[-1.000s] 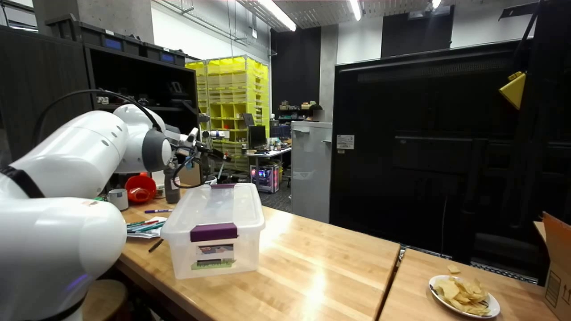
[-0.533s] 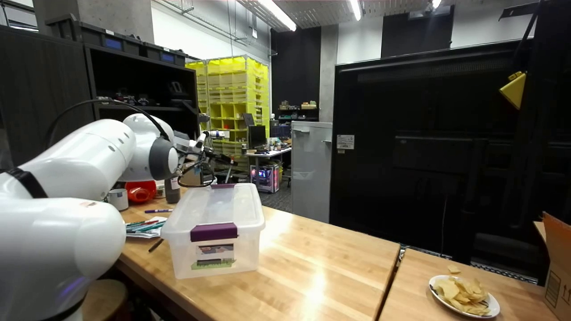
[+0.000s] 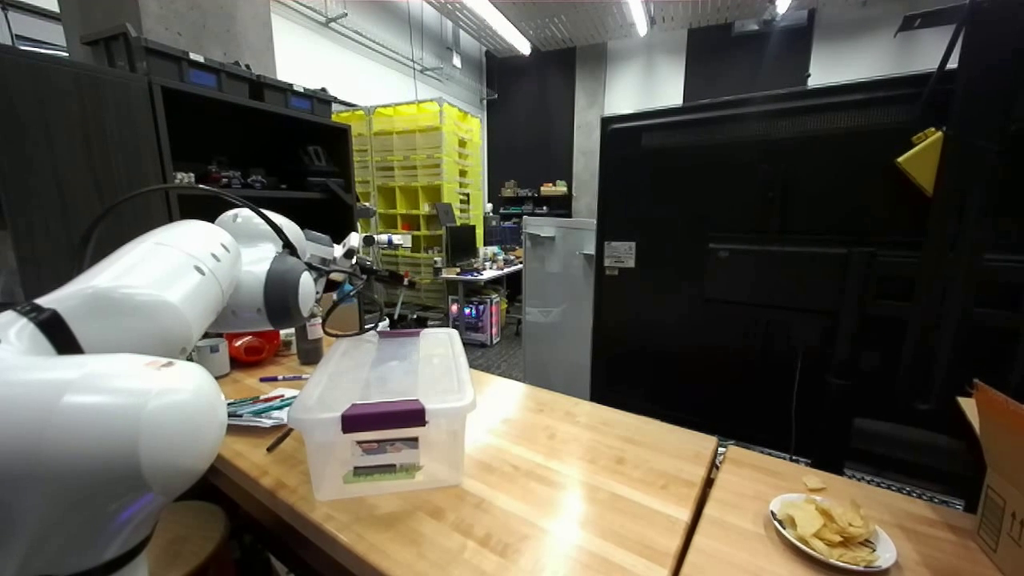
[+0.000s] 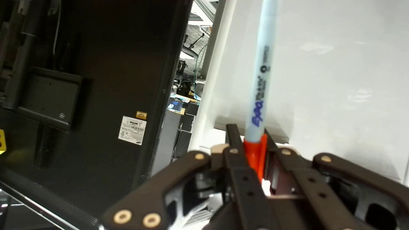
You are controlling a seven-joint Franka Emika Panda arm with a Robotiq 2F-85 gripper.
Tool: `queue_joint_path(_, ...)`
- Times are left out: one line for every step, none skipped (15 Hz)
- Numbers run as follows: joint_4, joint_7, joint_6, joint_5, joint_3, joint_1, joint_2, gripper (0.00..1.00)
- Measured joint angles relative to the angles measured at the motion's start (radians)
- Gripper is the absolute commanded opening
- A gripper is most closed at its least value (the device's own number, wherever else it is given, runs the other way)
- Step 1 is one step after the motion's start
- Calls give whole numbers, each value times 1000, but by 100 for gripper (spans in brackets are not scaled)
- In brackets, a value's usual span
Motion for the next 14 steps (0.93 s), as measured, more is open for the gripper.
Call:
queue_joint_path(8,0,8,-1,0,8,0,4)
queue_joint_path(15,0,14,-1,0,14,0,4)
queue_joint_path(19,0,17,-1,0,19,0,4)
queue_joint_path(22,0,18,-1,0,22,0,4)
queue_joint_path(24,1,18,-1,0,22,0,4)
queue_joint_path(25,3,18,-1,0,22,0,4)
queue_joint_path(26,5,18,-1,0,22,0,4)
queue_joint_path(27,6,17,-1,0,21,0,4)
queue_joint_path(28,8,15,0,0,21,0,4)
queue_joint_path(30,11,14,0,0,21,0,4)
queue_joint_path(31,14,10,1,0,21,0,4)
queue_joint_path(33,18,4,1,0,22,0,4)
queue_joint_path(36,20,-4,2,1,23,0,4)
queue_joint_path(41,21,-12,3,3,25,0,4)
